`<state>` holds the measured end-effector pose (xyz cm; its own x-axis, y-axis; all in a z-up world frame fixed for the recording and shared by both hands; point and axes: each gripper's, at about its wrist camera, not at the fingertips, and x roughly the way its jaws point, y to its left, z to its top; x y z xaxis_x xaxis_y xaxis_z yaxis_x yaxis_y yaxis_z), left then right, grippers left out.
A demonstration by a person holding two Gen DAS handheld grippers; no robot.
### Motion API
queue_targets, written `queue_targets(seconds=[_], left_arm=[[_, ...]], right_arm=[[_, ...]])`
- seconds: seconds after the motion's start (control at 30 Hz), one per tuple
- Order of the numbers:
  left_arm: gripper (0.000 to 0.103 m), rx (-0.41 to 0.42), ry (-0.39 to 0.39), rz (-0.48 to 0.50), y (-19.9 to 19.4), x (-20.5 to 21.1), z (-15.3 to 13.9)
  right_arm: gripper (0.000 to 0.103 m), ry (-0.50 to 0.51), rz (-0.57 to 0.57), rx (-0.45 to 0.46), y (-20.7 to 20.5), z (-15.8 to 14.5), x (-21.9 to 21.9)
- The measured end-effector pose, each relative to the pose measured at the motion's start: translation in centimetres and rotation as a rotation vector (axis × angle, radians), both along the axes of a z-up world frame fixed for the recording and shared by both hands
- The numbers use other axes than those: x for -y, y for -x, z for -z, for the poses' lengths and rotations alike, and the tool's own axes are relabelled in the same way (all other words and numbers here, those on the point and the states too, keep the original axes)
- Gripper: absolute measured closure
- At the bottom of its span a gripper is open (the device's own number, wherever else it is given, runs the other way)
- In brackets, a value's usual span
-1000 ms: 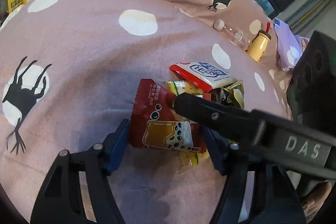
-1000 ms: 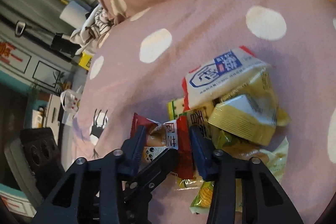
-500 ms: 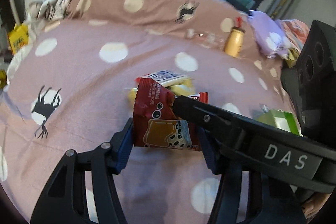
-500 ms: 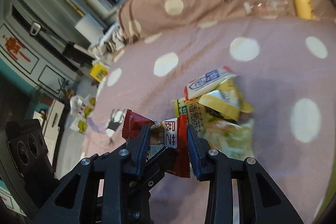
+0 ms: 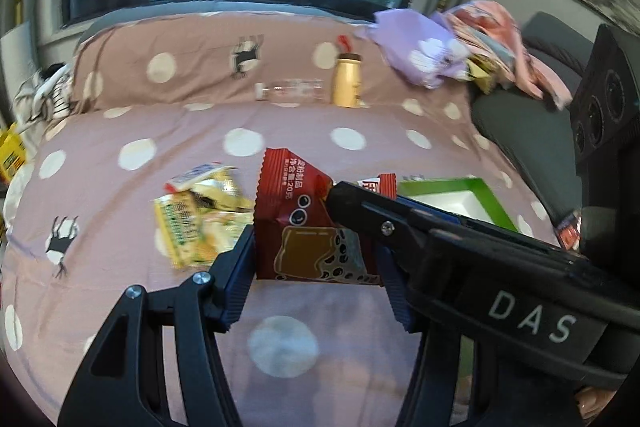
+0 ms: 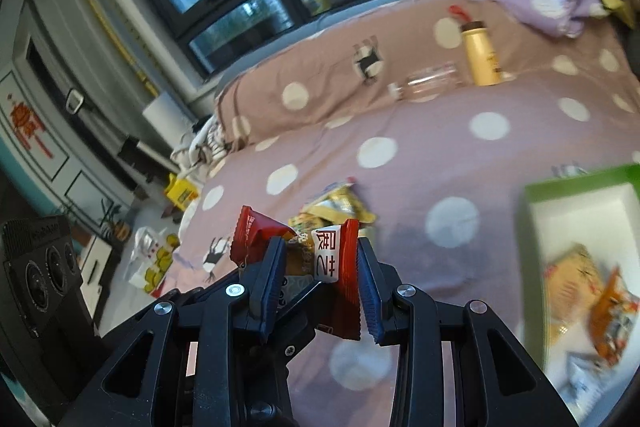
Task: Organize snacks
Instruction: 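Lift the red packet with the right gripper and carry it into the box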
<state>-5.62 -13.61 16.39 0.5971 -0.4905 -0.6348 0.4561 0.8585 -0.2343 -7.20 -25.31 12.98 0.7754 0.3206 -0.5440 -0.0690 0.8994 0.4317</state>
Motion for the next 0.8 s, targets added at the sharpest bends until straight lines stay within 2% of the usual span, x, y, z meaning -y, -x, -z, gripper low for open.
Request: queue_targets(seconds=[0.43,0.8], left_arm=[[0.045,0.015,-0.036,0.182,2.2,8.3,0.1],[0.045,-0.052,-0.043,0.301,2.0,14.3,2.6]], right_arm=[[0.064,-0.088,0.204,0.019,5.1,1.1,8.0],[0.064,-0.143,0.353,-0.029,6.7,3.8,13.8]])
